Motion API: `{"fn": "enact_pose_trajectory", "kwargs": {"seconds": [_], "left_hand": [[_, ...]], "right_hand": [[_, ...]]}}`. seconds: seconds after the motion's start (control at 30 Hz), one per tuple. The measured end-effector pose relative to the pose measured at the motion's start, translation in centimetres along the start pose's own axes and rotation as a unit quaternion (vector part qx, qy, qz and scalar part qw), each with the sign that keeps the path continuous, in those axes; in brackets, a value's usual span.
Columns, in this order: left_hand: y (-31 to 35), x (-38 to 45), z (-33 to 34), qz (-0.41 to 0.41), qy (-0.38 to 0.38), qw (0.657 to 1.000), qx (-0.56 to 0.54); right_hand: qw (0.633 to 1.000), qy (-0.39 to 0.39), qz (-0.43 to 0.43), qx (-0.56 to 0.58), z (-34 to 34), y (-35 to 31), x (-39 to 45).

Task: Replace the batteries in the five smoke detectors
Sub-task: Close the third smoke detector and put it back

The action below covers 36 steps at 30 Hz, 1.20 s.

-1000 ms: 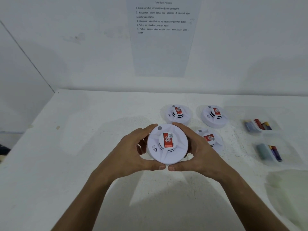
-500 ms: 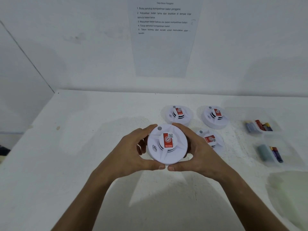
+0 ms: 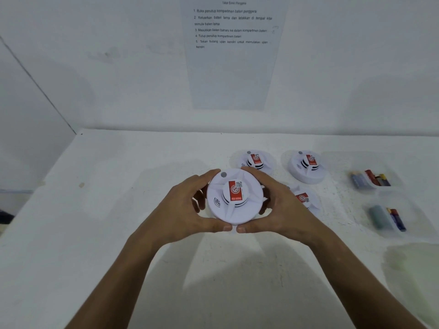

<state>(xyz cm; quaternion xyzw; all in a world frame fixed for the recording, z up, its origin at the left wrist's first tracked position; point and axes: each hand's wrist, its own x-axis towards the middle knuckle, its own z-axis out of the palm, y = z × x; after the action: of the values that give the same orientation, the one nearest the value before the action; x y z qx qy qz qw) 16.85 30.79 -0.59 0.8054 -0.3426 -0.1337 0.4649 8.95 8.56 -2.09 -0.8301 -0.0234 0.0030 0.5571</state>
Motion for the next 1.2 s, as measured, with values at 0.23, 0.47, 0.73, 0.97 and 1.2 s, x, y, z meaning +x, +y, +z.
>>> {"fn": "enact_pose_trajectory", "kwargs": {"seconds": [0.23,0.47,0.73,0.97,1.2], "left_hand": [[-1.4,3.6,-2.9,-0.002,0.009,1.000,0.030],[-6.5,8.0,-4.5,-0.035,0.021,0.996,0.081],[-9.0,8.6,-3.8,-0.106,0.025,0.987,0.114],[-9.0,8.2,-3.6,-0.148,0.010,0.979,0.137],[-7.1,8.0,-4.0,-0.138,0.007,0.979,0.147]], "right_hand": [[0.996,-0.006,-0.036,-0.079,-0.3,-0.6,5.9],[0.988,-0.006,0.013,-0.152,0.4,1.6,12.8],[0.978,-0.035,0.057,-0.197,2.0,2.5,14.3],[0.976,-0.038,0.071,-0.202,2.9,2.8,14.2],[0.981,-0.025,0.084,-0.175,2.7,2.4,13.7]]}}
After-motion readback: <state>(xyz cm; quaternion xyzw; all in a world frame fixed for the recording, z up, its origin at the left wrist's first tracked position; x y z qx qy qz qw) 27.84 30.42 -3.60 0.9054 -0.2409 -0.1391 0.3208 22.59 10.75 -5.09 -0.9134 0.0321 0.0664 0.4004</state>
